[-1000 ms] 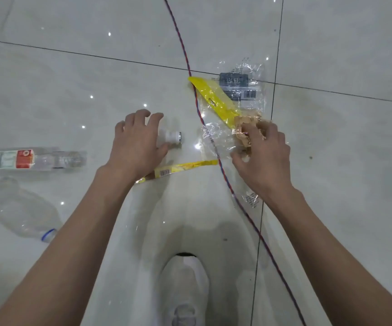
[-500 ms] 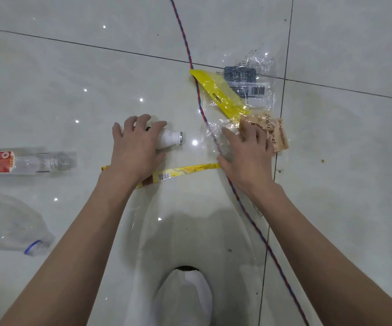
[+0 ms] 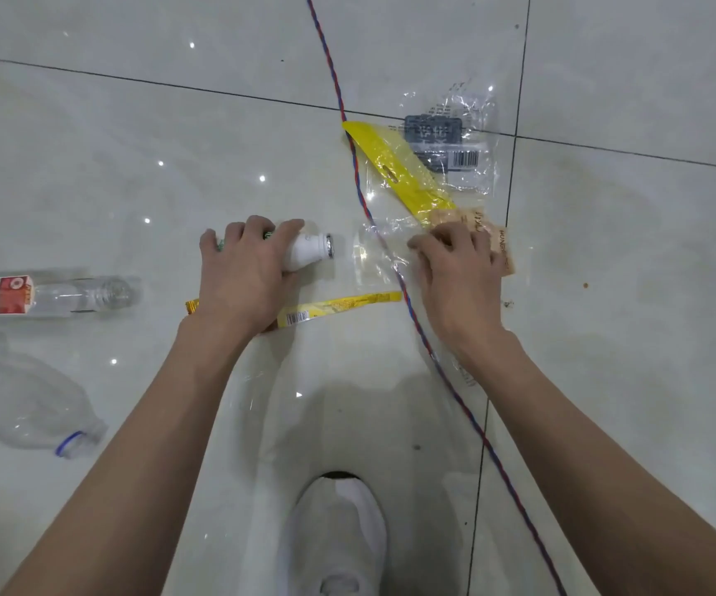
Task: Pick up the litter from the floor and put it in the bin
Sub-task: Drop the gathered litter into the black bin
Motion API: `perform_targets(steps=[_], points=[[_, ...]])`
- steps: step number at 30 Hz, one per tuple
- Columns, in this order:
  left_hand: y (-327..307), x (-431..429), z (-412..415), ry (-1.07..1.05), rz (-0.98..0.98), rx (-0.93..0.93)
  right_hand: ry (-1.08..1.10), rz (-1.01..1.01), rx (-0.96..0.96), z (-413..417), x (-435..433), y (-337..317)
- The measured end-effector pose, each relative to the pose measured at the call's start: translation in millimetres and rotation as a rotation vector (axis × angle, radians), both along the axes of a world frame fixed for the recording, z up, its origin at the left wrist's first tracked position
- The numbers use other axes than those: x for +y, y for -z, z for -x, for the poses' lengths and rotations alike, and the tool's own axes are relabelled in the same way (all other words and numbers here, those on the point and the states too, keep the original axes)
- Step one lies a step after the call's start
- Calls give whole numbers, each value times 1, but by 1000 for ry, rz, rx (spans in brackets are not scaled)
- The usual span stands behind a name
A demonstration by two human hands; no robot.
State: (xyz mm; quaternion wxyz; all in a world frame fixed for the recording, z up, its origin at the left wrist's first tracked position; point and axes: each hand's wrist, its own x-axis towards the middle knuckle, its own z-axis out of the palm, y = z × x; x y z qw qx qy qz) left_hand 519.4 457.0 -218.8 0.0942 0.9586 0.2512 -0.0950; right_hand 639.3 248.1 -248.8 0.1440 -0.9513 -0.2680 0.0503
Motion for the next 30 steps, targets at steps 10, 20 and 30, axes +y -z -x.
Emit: perform_targets(steps=[10,20,30], points=[[-125,-36,46,35,30,47,113,-80,105,38,-46,-131],[-370,-100,46,109,57,-35,242,-164,113,66,-98,-397],[-567,-181,69,182,33,-138,379,-330,32,109,-184,-585]])
